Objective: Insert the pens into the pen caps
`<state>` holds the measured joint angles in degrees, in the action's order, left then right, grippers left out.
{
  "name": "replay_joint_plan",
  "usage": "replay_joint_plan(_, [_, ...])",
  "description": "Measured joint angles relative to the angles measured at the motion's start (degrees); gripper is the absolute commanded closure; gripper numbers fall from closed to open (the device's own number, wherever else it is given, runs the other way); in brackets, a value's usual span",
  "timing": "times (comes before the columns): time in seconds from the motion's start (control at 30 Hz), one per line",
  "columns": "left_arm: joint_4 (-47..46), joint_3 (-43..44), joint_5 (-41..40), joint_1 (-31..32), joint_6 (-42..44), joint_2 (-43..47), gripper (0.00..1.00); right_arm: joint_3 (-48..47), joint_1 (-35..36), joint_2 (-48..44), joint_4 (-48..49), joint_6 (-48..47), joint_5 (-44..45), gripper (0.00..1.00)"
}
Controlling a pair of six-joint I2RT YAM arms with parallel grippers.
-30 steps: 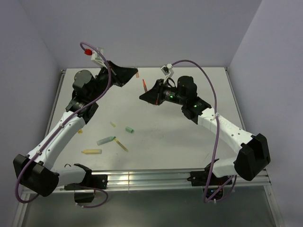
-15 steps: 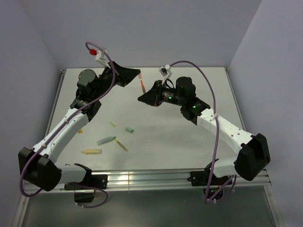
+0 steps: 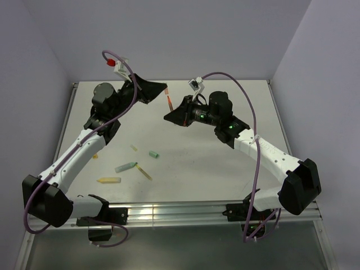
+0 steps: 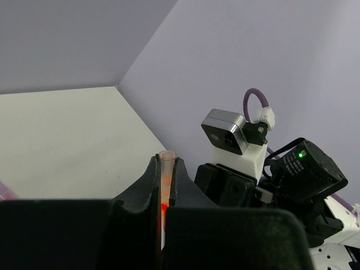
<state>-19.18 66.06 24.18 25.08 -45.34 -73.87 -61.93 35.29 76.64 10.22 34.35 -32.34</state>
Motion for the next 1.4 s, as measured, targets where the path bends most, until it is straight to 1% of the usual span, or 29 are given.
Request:
replay_joint_plan(0.8, [-1.1, -0.3, 1.5, 0.0, -0.9, -1.0, 1.0, 0.0, 0.0, -0.3, -0.5, -1.2, 1.9, 1.0])
replay_joint_plan(1.4, [-2.4, -1.2, 1.9, 0.0, -1.5, -1.7, 1.0, 0.0, 0.0, -0.4, -0.9, -1.2, 1.7, 1.0])
